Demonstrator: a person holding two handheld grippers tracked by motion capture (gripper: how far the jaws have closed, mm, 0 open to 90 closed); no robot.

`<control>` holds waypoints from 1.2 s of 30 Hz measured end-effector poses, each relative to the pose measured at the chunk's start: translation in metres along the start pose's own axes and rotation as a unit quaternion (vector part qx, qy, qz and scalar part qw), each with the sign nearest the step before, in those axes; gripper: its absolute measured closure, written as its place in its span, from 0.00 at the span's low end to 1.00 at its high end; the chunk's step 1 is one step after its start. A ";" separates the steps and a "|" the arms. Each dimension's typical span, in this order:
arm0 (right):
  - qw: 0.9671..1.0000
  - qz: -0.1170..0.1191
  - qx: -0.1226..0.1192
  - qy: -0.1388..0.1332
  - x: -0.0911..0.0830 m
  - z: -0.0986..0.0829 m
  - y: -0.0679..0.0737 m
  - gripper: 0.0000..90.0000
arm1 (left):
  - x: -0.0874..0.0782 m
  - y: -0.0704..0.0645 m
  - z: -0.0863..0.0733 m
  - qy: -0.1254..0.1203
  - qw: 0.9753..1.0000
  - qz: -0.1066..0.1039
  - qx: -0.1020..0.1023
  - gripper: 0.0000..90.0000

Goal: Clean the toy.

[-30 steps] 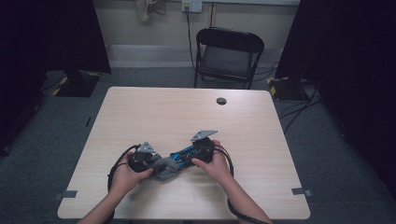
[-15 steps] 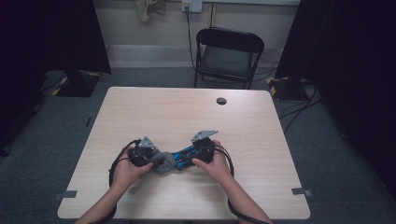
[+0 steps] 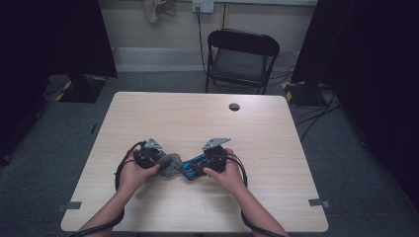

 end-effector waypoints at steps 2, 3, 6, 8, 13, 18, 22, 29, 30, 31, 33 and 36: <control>1.000 0.000 -0.001 0.001 0.000 0.000 0.000 0.21 | 0.001 0.002 0.001 0.001 1.000 0.003 -0.001 0.74; 1.000 0.000 0.000 0.001 0.000 0.000 0.000 0.21 | 0.001 0.003 0.002 0.000 1.000 0.004 -0.002 0.74; 1.000 0.000 0.000 0.000 0.000 0.000 0.000 0.21 | 0.002 0.006 0.005 -0.002 1.000 0.008 -0.003 0.74; 1.000 0.000 0.000 -0.001 0.000 0.000 0.000 0.21 | 0.002 0.008 0.006 -0.006 1.000 0.013 -0.005 0.74; 1.000 0.000 0.000 0.000 0.000 0.000 0.000 0.21 | -0.003 0.004 0.006 -0.003 1.000 -0.004 -0.017 0.74; 1.000 0.000 0.000 0.000 0.000 0.000 0.001 0.21 | -0.019 -0.005 0.004 -0.004 1.000 -0.022 -0.007 0.74; 1.000 -0.001 0.000 0.000 0.000 0.000 0.001 0.21 | -0.030 -0.013 0.001 -0.010 0.999 -0.039 -0.007 0.74; 1.000 0.000 0.000 0.000 0.000 0.000 0.001 0.21 | -0.027 -0.043 -0.018 0.003 0.997 -0.075 -0.005 0.74; 1.000 0.000 0.000 0.000 0.000 0.000 0.001 0.21 | -0.025 -0.046 -0.021 0.008 0.997 -0.076 -0.002 0.74; 1.000 0.000 -0.001 0.000 0.000 0.000 0.001 0.21 | -0.022 -0.048 -0.023 0.010 0.997 -0.075 0.000 0.74; 1.000 -0.001 -0.002 0.001 0.000 0.000 0.001 0.21 | -0.019 -0.048 -0.022 0.010 0.997 -0.072 -0.001 0.74; 1.000 -0.001 -0.002 0.001 0.000 0.000 0.001 0.21 | -0.016 -0.044 -0.018 0.010 0.998 -0.062 0.004 0.74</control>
Point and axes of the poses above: each handheld gripper's, and its own axes: x roughly forward along the jaws, z roughly out of its top, y roughly to its left, the point moved 9 cm from there along x, roughly forward along the jaws, and after that the axes turned 8 degrees about -y, right-handed, at the moved point
